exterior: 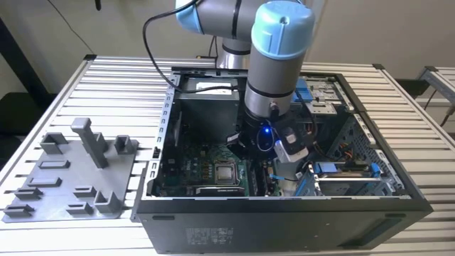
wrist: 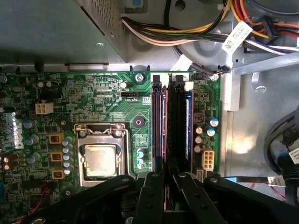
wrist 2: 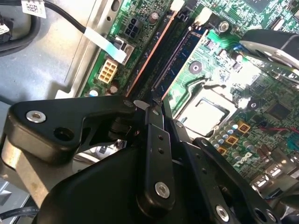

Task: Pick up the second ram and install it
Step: 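Insert the second ram into the second slot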

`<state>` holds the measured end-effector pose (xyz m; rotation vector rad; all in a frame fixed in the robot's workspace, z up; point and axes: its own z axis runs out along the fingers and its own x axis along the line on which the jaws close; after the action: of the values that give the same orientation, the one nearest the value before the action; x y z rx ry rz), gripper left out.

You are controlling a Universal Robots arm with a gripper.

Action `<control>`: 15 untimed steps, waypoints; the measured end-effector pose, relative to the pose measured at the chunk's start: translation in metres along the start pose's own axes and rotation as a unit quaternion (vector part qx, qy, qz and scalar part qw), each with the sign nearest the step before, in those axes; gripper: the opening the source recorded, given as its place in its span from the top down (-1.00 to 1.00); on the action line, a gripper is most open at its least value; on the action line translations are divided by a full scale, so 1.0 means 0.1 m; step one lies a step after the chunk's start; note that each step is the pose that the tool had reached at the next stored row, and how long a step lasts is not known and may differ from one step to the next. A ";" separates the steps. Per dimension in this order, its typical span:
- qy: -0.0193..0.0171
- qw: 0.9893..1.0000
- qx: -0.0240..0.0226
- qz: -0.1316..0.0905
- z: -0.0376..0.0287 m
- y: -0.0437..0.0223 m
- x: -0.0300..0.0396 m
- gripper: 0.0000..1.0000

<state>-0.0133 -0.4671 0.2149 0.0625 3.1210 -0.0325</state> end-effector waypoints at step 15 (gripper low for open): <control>0.000 1.000 0.000 0.000 0.050 0.001 0.001 0.73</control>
<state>-0.0133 -0.4671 0.2099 0.0623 3.1210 -0.0330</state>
